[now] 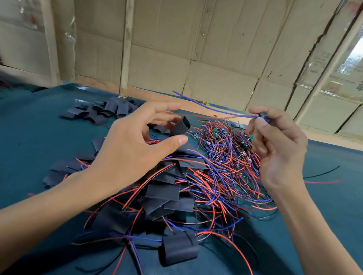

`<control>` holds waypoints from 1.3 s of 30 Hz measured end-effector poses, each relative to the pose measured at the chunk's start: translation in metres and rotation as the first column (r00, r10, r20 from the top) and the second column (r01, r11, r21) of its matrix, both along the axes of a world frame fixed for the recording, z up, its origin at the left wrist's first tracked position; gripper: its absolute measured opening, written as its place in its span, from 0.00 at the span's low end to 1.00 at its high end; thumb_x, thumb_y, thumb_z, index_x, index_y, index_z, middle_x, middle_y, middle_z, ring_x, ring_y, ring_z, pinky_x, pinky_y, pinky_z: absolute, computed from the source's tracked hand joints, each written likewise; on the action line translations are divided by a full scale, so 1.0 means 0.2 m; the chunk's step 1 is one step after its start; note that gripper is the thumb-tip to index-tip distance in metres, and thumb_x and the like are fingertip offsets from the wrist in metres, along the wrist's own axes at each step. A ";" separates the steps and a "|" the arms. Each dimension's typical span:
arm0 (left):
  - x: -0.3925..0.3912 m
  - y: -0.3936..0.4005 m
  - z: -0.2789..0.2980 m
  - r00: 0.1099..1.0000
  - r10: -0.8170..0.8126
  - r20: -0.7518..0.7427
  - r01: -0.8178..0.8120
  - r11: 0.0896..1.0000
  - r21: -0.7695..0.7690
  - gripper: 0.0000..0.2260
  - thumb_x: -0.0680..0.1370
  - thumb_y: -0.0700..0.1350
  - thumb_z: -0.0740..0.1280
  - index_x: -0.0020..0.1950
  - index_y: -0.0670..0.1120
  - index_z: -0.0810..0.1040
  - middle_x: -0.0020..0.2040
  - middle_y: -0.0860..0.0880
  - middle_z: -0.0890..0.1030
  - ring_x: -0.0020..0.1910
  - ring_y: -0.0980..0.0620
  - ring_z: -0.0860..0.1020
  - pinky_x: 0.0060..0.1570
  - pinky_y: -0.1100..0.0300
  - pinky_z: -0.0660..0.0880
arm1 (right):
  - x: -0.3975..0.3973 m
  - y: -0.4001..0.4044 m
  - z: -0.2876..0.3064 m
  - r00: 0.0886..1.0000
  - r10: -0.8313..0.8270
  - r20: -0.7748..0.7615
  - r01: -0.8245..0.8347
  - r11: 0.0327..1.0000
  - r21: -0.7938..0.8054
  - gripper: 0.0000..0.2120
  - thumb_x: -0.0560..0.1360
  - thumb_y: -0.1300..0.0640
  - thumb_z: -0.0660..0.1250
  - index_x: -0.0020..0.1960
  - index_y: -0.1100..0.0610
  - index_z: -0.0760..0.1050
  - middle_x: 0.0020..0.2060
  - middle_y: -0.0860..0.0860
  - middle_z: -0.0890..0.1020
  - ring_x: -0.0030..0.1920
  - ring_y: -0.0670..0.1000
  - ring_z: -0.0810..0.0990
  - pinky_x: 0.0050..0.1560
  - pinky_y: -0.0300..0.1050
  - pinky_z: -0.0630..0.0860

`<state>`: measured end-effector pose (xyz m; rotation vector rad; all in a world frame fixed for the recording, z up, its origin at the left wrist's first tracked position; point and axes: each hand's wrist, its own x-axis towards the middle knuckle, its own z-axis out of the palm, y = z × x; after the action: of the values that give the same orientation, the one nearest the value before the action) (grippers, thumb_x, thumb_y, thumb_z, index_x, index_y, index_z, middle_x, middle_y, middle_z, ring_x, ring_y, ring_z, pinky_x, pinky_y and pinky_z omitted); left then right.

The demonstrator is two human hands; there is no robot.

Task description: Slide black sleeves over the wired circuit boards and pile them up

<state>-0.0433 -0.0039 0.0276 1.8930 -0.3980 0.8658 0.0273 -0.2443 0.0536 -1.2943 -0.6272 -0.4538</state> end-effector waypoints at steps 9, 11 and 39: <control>0.05 0.08 -0.03 0.997 0.068 -0.044 -0.064 0.995 0.081 0.26 0.71 0.46 0.77 0.67 0.58 0.73 0.54 0.68 0.81 0.53 0.68 0.77 0.45 0.74 0.66 | 0.05 -0.02 -0.05 0.997 -0.074 0.030 0.074 0.997 -0.008 0.10 0.74 0.63 0.64 0.48 0.53 0.82 0.30 0.49 0.76 0.25 0.46 0.59 0.28 0.38 0.55; 0.06 0.09 -0.03 0.995 0.081 -0.057 -0.076 0.994 0.085 0.26 0.71 0.46 0.77 0.67 0.57 0.73 0.54 0.68 0.81 0.53 0.68 0.77 0.45 0.74 0.66 | 0.05 -0.03 -0.05 0.998 -0.052 0.025 0.053 0.999 -0.010 0.10 0.74 0.63 0.64 0.48 0.54 0.82 0.30 0.50 0.76 0.25 0.47 0.58 0.28 0.38 0.56; 0.06 0.11 -0.03 0.995 0.089 -0.033 -0.086 0.994 0.066 0.26 0.73 0.47 0.76 0.68 0.57 0.72 0.54 0.68 0.81 0.54 0.68 0.77 0.46 0.74 0.67 | 0.08 -0.05 -0.08 0.999 -0.047 0.025 0.050 0.991 -0.125 0.09 0.67 0.56 0.69 0.44 0.51 0.86 0.26 0.53 0.73 0.26 0.49 0.57 0.27 0.35 0.56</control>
<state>-0.0306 0.0182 0.0216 1.9958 -0.3265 0.8842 0.0428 -0.2539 0.0377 -1.4280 -0.6527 -0.4753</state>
